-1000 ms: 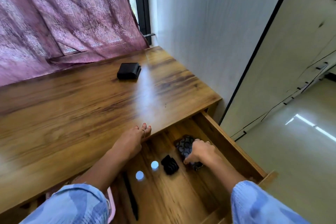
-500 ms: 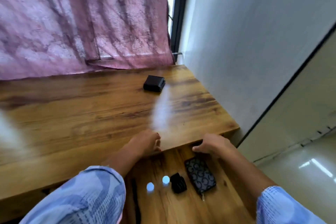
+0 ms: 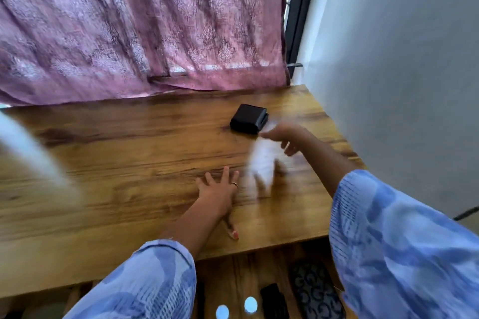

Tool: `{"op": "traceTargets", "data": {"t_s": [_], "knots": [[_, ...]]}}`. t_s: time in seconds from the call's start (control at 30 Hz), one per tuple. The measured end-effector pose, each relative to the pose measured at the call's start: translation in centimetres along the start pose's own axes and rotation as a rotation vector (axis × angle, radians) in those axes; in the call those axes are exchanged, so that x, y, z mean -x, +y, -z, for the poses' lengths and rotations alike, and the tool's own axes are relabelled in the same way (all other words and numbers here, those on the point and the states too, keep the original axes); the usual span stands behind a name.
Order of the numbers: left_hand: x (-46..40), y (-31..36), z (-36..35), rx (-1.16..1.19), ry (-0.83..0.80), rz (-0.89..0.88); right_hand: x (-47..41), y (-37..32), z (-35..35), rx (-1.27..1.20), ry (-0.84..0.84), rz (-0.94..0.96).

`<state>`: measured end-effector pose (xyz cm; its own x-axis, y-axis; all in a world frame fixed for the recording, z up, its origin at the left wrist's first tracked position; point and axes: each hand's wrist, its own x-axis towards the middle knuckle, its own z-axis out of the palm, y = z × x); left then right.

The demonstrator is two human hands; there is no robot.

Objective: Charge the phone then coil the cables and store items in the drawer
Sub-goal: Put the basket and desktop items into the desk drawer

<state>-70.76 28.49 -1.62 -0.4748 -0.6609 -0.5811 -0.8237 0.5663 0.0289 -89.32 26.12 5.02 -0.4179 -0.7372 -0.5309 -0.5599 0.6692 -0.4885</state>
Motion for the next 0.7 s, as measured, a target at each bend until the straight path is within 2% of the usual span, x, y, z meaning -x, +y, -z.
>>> {"op": "traceTargets", "data": {"t_s": [0.1,0.17,0.33,0.53,0.63,0.7], "knots": [[-1.0,0.3,0.4,-0.057,-0.029,0.031,-4.9,-1.2,-0.7,-0.323,0.061,0.077],[-1.2,0.6,1.0,-0.113,-0.037,0.014,-7.2,-2.2,-1.1,-0.374,0.085,0.106],[-1.2,0.6,1.6,-0.159,-0.102,-0.025,-13.2,-5.1,-2.7,-0.217,0.159,0.039],[-0.9,1.1,2.0,-0.144,-0.132,0.011,-15.8,-6.8,-3.8,-0.059,0.209,-0.054],[-1.0,1.1,1.9,-0.133,-0.138,0.007,-16.0,-6.4,-3.6,-0.184,0.221,-0.030],[-1.0,1.0,1.8,-0.143,-0.135,0.004,-16.5,-5.7,-3.8,-0.480,0.103,0.039]]}}
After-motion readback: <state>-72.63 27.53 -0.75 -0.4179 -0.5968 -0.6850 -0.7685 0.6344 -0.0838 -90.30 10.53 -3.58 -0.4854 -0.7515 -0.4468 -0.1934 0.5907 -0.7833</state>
